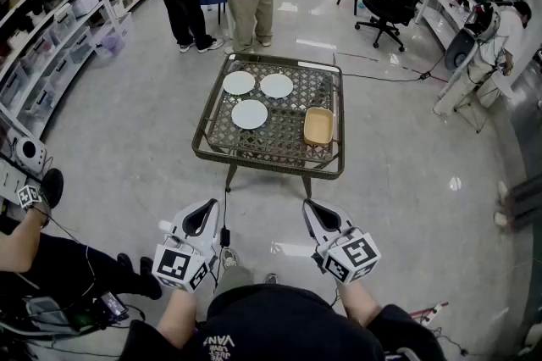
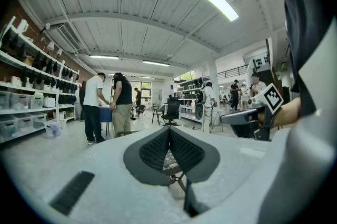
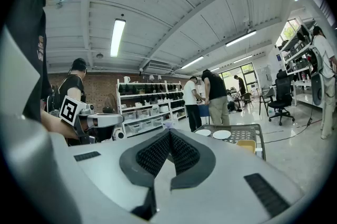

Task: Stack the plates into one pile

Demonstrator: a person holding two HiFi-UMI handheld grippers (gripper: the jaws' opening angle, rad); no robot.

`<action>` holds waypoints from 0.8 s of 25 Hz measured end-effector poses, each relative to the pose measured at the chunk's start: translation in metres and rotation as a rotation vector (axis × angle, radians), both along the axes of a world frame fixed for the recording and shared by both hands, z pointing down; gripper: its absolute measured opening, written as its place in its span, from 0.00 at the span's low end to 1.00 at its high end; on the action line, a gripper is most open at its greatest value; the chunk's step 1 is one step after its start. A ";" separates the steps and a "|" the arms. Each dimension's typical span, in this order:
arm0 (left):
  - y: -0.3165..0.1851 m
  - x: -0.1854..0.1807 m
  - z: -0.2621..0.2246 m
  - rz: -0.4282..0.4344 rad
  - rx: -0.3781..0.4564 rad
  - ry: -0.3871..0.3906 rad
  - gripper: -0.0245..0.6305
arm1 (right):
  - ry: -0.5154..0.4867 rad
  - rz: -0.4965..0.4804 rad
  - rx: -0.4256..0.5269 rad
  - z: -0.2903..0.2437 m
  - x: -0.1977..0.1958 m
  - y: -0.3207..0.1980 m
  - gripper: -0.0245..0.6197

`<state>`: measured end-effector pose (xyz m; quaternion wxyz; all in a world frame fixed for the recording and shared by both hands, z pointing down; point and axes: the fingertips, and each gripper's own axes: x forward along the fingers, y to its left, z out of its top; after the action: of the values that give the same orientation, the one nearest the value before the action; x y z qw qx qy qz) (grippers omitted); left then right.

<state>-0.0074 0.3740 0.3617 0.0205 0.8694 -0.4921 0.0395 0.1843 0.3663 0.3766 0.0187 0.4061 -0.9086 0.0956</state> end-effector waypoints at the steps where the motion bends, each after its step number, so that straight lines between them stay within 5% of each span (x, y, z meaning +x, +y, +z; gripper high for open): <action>1: -0.001 -0.002 0.000 -0.001 0.000 -0.002 0.07 | 0.000 0.000 0.002 -0.001 -0.002 -0.002 0.04; 13: -0.038 -0.015 0.014 0.031 -0.034 0.046 0.08 | -0.054 0.007 -0.012 0.005 -0.019 -0.037 0.06; 15: -0.054 -0.020 0.020 0.055 -0.055 0.062 0.25 | -0.055 0.022 -0.018 0.008 -0.026 -0.051 0.22; 16: -0.063 -0.023 0.021 0.072 -0.063 0.066 0.36 | -0.057 0.035 -0.023 0.009 -0.030 -0.059 0.22; 20: -0.105 -0.046 0.019 0.120 -0.072 0.068 0.40 | -0.073 0.089 -0.049 0.011 -0.051 -0.099 0.25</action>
<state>-0.0529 0.2693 0.3806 0.0659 0.8968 -0.4366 0.0289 0.1335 0.2671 0.3874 -0.0088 0.4417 -0.8872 0.1333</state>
